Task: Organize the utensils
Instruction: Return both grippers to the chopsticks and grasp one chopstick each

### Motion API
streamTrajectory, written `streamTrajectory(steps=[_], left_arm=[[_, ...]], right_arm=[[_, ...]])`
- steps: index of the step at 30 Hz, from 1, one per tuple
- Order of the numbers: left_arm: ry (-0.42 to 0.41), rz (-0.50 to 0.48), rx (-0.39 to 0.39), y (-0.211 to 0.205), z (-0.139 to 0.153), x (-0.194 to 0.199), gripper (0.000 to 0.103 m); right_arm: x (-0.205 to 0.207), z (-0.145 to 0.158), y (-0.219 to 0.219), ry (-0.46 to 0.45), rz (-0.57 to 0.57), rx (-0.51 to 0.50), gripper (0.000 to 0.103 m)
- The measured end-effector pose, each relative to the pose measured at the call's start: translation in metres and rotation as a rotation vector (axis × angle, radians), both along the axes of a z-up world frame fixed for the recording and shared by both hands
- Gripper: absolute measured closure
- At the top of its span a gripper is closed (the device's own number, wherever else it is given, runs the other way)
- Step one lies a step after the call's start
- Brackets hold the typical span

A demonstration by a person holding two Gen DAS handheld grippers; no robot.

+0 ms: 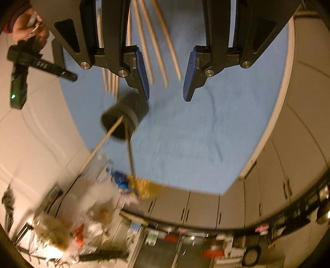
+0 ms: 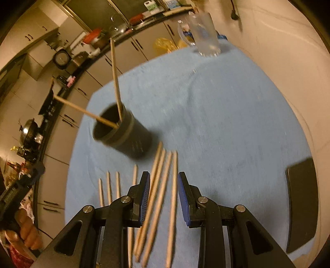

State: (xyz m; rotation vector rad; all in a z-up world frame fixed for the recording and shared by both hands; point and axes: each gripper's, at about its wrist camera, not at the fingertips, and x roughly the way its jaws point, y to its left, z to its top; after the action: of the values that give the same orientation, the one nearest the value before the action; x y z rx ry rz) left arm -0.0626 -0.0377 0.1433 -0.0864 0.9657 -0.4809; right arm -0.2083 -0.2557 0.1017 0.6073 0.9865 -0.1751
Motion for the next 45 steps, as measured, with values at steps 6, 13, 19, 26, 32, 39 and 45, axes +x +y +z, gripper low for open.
streamTrajectory(steps=[6,13,19,26,32,39,45], left_arm=[[0.079,-0.019,0.071,0.004,-0.047,-0.027,0.071],[0.156,-0.039,0.123,-0.006,-0.083,-0.025,0.071],[0.205,-0.051,0.173,-0.026,-0.106,-0.008,0.071],[0.176,-0.057,0.263,-0.048,-0.114,0.0,0.092],[0.177,-0.043,0.275,-0.042,-0.116,0.006,0.095],[0.171,-0.061,0.298,-0.047,-0.119,0.012,0.094],[0.155,-0.059,0.306,-0.049,-0.119,0.008,0.095]], right_arm=[[-0.015,-0.02,0.015,0.043,0.019,-0.002,0.074],[-0.019,-0.036,0.022,0.092,0.002,-0.012,0.074],[-0.014,-0.042,0.011,0.121,-0.015,-0.006,0.074],[0.011,-0.05,0.001,0.147,0.008,-0.001,0.074],[0.041,-0.06,0.007,0.187,0.067,-0.011,0.073],[0.067,-0.079,0.018,0.277,0.122,-0.043,0.073],[0.071,-0.079,0.021,0.27,0.122,-0.014,0.096]])
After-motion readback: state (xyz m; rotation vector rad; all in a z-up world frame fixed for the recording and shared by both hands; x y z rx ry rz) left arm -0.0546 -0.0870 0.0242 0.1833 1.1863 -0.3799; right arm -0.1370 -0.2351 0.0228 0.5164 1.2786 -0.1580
